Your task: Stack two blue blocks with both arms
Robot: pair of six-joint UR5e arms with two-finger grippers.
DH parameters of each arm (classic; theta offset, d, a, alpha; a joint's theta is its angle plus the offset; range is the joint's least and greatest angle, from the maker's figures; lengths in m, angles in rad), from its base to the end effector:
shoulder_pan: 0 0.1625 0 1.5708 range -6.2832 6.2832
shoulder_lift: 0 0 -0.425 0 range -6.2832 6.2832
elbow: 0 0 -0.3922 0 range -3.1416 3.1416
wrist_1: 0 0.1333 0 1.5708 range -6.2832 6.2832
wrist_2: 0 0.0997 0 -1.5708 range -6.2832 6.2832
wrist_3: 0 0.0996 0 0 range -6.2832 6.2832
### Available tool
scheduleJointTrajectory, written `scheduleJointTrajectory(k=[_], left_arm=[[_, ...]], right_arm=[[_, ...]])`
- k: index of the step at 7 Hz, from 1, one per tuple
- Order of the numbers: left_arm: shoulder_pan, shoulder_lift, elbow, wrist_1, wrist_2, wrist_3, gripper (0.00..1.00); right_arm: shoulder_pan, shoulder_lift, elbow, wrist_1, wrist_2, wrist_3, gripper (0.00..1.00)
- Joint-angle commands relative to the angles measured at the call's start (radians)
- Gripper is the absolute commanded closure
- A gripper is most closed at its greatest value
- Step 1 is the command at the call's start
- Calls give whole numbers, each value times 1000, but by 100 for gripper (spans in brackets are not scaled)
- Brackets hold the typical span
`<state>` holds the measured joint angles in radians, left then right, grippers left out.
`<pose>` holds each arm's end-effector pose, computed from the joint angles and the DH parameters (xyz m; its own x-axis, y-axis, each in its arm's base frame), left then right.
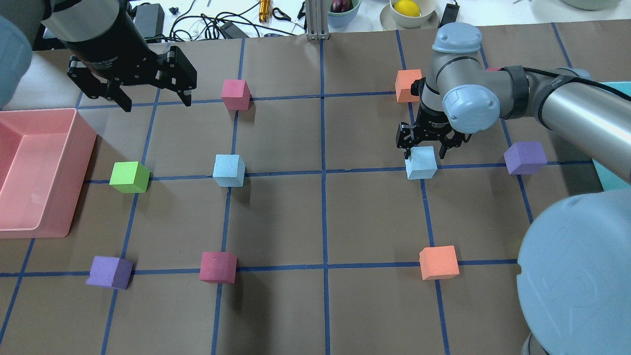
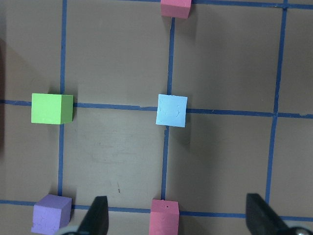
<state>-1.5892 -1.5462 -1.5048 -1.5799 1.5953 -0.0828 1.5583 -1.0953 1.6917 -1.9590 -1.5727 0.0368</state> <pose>-0.1398 -0.4851 0.5317 -0.9977 -0.0661 -0.0176 -0.0644 0.9945 -0.0831 0.1257 -0.5976 0.2020 -0.9988 0.0481 0.0095 0.0490 0.9772 0.2065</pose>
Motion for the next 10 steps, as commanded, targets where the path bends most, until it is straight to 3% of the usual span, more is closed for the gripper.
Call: scheduleJointTrajectory(k=[1, 2, 5, 10], left_arm=[[0, 0, 0, 1, 0, 0, 0], [-1, 0, 0, 0, -1, 0, 0], [-2, 0, 0, 0, 0, 0, 0], [0, 0, 0, 0, 0, 0, 0]], right_arm=[[0, -1, 19, -12, 10, 3, 90], [5, -11, 11, -9, 11, 5, 100], [179, -17, -104, 20, 79, 270, 100], [339, 67, -134, -46, 85, 465, 100]])
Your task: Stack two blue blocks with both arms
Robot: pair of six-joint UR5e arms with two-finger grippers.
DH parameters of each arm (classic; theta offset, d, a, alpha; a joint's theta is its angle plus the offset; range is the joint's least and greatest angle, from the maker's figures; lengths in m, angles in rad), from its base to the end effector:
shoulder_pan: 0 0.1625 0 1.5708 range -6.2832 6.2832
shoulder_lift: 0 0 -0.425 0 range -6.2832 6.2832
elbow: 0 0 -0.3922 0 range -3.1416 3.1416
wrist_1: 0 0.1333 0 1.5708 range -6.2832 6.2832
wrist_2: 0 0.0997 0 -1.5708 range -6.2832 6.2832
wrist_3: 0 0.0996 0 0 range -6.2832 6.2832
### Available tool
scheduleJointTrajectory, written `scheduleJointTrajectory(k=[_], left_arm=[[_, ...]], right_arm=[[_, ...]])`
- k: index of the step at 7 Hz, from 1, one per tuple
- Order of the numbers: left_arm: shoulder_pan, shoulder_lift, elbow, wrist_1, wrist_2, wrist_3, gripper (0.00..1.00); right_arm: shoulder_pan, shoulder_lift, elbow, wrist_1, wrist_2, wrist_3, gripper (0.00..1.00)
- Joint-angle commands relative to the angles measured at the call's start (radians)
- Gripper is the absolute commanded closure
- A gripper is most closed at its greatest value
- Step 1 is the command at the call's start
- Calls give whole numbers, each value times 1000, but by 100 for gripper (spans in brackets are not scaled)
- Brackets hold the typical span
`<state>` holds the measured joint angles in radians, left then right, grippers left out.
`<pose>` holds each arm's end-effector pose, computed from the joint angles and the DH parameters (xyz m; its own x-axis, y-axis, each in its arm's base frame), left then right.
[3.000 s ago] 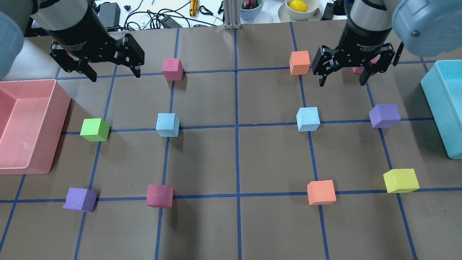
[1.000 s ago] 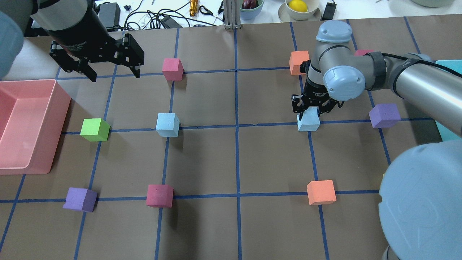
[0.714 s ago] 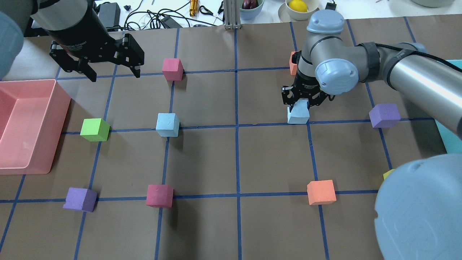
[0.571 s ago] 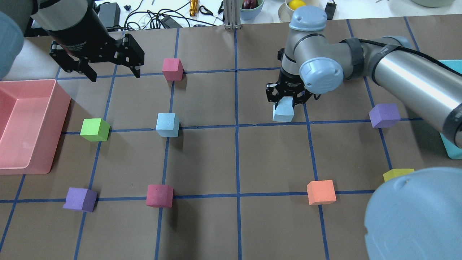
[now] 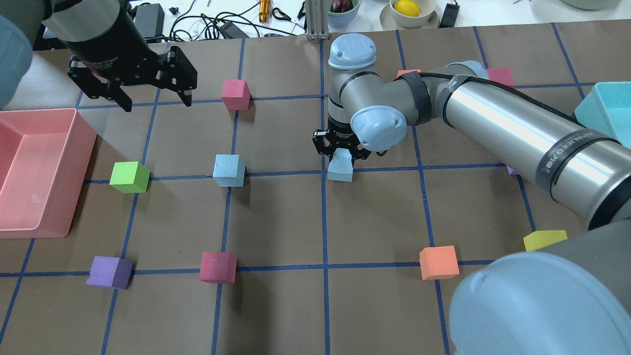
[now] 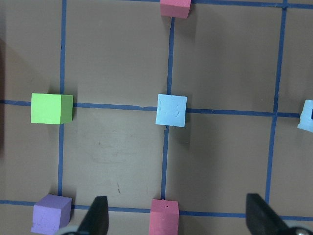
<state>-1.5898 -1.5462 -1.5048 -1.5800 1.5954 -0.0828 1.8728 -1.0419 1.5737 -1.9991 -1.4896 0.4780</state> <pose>-0.1401 -0.4850 0.5317 -0.9977 -0.0655 -0.0177 -0.0638 0.9945 -0.0830 0.3258 -0.5703 0.2215 -0.9832 0.1807 -0.0241 0.1762 0.9759 0.1288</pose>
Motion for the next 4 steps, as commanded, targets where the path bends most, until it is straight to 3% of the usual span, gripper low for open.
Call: scheduleJointTrajectory(k=[1, 4], left_arm=[[-1, 0, 0, 0, 0, 0, 0], [-4, -2, -9, 3, 2, 2, 0]], right_arm=[[43, 44, -24, -9, 0, 52, 100], [51, 51, -24, -7, 0, 33, 94]])
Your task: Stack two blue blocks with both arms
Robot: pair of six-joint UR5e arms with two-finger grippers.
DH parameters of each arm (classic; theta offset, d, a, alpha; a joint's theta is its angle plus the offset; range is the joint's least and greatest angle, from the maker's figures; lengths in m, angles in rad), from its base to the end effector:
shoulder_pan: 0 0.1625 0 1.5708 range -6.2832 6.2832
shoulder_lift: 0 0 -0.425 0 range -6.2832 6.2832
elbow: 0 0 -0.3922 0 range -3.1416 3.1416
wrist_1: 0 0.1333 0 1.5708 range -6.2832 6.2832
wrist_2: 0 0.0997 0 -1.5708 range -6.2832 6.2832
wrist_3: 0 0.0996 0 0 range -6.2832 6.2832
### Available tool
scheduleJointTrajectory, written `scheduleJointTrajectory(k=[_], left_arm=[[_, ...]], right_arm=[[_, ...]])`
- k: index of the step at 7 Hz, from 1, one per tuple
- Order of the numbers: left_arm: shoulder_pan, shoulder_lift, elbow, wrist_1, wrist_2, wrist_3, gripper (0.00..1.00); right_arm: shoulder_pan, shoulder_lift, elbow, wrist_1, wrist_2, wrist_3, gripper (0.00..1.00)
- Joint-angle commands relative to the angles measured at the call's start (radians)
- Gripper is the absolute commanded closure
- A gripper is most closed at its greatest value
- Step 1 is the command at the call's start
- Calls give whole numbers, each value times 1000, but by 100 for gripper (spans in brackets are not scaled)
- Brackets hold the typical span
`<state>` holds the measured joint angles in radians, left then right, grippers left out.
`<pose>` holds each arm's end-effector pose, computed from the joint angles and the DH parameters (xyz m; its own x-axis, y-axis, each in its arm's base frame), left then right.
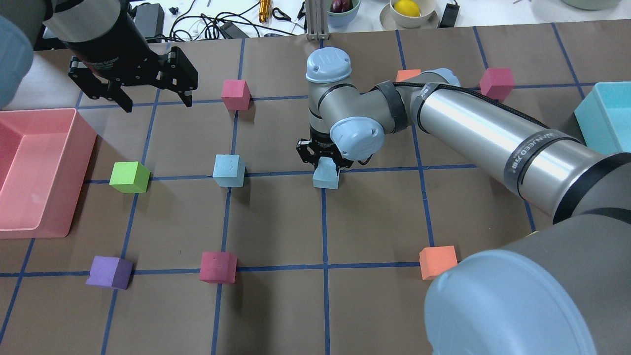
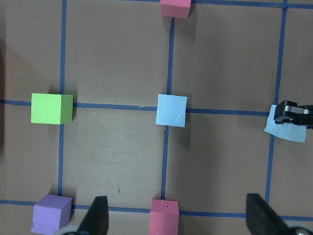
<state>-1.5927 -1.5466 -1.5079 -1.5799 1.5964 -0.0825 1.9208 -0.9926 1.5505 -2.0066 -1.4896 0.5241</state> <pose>-0.1414 -0.4846 0.5300 -0.9979 -0.0623 -0.0190 -0.0606 0.9950 -0.0797 0.3563 -0.5639 0.2001 -0.9839 0.1787 -0.0087 0.1756 0.9736 0.1457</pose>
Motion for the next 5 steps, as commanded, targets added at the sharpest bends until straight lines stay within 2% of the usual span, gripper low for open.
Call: scheduleJointTrajectory(k=[1, 2, 3, 4, 5], left_arm=[[-1, 0, -30, 15, -1, 9, 0], [-1, -9, -52, 38, -7, 6, 0], [2, -35, -66, 70, -7, 6, 0], [0, -71, -115, 105, -9, 3, 0], [0, -122, -223, 297, -10, 1, 0]], right_arm=[[3, 3, 0, -1, 0, -18, 85], [3, 3, 0, 0, 0, -35, 59], [3, 3, 0, -1, -1, -70, 18], [1, -3, 0, 3, -4, -70, 0], [1, -12, -1, 5, -5, -70, 0]])
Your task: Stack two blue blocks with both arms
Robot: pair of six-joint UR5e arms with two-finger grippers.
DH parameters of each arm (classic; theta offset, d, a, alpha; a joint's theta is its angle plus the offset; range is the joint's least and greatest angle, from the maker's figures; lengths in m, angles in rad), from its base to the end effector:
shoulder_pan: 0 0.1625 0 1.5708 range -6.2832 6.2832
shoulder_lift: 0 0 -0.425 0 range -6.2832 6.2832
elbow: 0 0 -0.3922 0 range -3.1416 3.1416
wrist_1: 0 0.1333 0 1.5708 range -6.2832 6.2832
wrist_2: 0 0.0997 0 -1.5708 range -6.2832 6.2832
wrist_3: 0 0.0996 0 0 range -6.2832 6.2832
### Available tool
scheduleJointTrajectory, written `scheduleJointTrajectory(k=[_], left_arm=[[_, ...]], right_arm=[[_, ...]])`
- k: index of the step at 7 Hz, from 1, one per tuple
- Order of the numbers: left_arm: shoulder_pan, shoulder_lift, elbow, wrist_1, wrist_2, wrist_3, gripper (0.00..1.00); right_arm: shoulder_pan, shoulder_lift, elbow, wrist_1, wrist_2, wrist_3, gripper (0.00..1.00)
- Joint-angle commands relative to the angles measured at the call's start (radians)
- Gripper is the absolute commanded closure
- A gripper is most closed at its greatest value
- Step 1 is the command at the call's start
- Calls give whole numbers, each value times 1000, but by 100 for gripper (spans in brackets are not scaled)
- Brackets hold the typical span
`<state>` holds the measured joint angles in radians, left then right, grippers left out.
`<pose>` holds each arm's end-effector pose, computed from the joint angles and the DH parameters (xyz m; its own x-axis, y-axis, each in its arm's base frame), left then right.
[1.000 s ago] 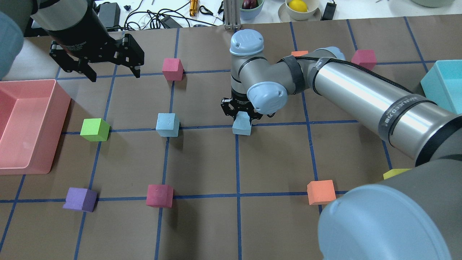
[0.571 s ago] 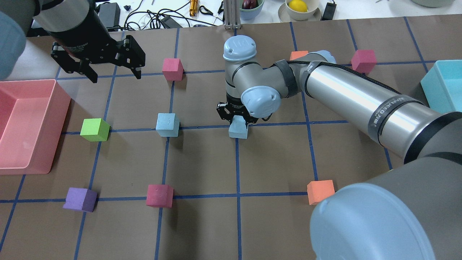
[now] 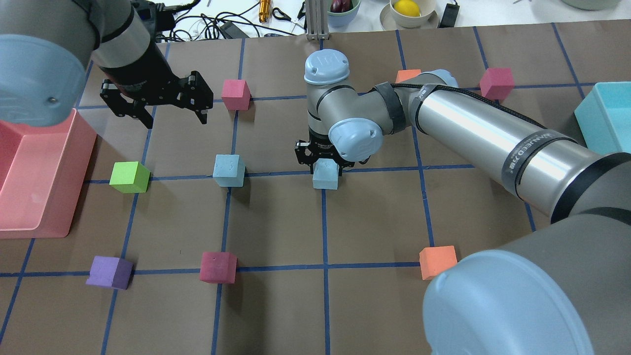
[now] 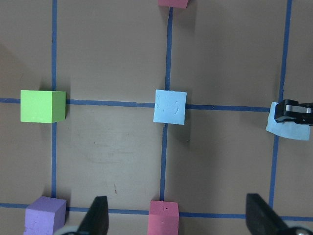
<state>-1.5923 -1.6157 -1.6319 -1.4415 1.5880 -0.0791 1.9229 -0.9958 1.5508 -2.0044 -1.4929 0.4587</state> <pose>-0.1425 -0.5081 0.4483 -0.9982 -0.0579 -0.0153 -0.0576 0.9980 -0.0246 0.3570 -0.5628 0.2018 -0.9936 0.1122 -0.0156 0.1089 0.9837 0.1428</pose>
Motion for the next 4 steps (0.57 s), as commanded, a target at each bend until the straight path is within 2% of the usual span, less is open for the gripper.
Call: scheduleJointTrajectory(k=[1, 2, 3, 4], left_arm=[[0, -90, -215, 347, 0, 4, 0], [0, -137, -297, 480, -23, 7, 0], [0, -194, -343, 575, -28, 28, 0], [0, -246, -350, 622, -25, 50, 0]], right_arm=[[-2, -21, -3, 6, -1, -5, 0], [-22, -49, -17, 18, -4, -8, 0], [-60, -99, -52, 106, -13, -14, 0], [-141, -153, -87, 215, -7, -94, 0]])
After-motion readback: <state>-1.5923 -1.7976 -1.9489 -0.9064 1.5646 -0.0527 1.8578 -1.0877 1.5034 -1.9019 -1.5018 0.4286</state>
